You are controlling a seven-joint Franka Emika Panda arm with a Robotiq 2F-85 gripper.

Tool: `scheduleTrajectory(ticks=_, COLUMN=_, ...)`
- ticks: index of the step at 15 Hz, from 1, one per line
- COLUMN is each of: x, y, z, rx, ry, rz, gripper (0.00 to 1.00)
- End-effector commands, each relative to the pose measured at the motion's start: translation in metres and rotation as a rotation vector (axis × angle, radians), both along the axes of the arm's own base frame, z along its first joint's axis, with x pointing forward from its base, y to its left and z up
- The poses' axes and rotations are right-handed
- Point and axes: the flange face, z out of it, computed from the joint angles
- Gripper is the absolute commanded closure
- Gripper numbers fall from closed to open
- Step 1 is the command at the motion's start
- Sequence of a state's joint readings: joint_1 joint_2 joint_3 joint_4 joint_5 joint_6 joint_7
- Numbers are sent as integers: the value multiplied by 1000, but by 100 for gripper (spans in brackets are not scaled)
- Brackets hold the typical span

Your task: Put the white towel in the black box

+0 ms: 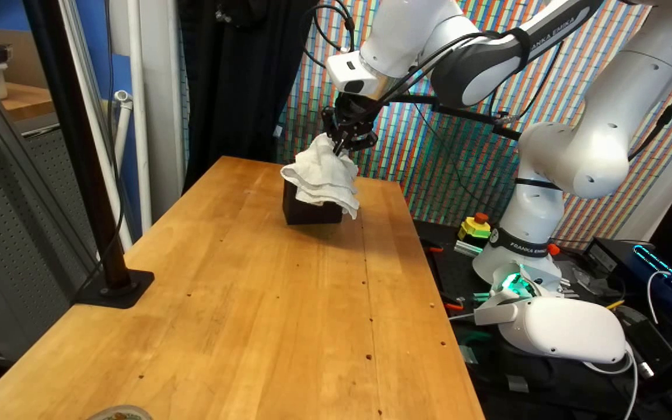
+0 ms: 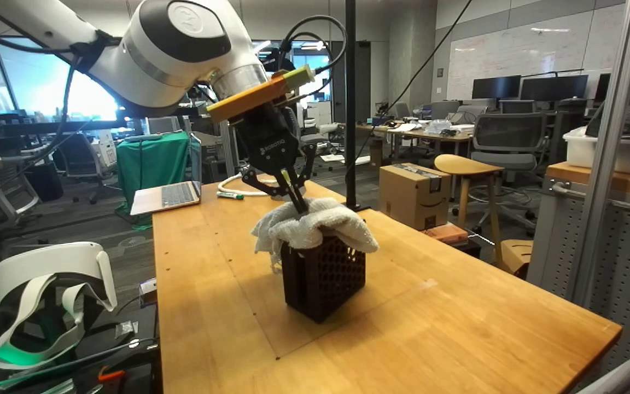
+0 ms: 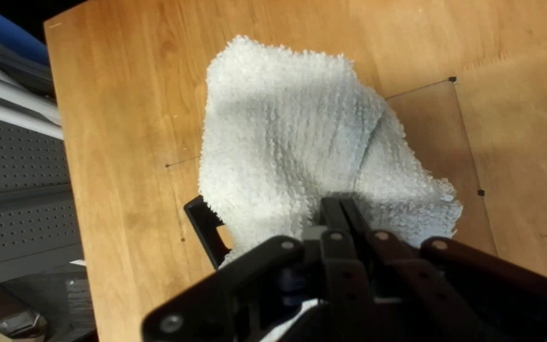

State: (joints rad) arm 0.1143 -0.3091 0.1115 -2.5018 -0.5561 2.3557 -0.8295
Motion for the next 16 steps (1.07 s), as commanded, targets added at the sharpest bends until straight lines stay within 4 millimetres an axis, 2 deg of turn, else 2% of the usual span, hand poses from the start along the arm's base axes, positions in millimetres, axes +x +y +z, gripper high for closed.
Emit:
scheduleTrajectory(ticks=1, x=15, y=3, z=0, rx=39, ry=-97, rz=-3, gripper=93)
scheduleTrajectory(ticks=8, x=34, y=-11, z=-27, rx=185, ry=-112, rz=-26, gripper=93)
scheduleTrajectory(ticks=16, x=30, y=-29, z=-51, rx=231, ry=51, rz=-56, gripper=92)
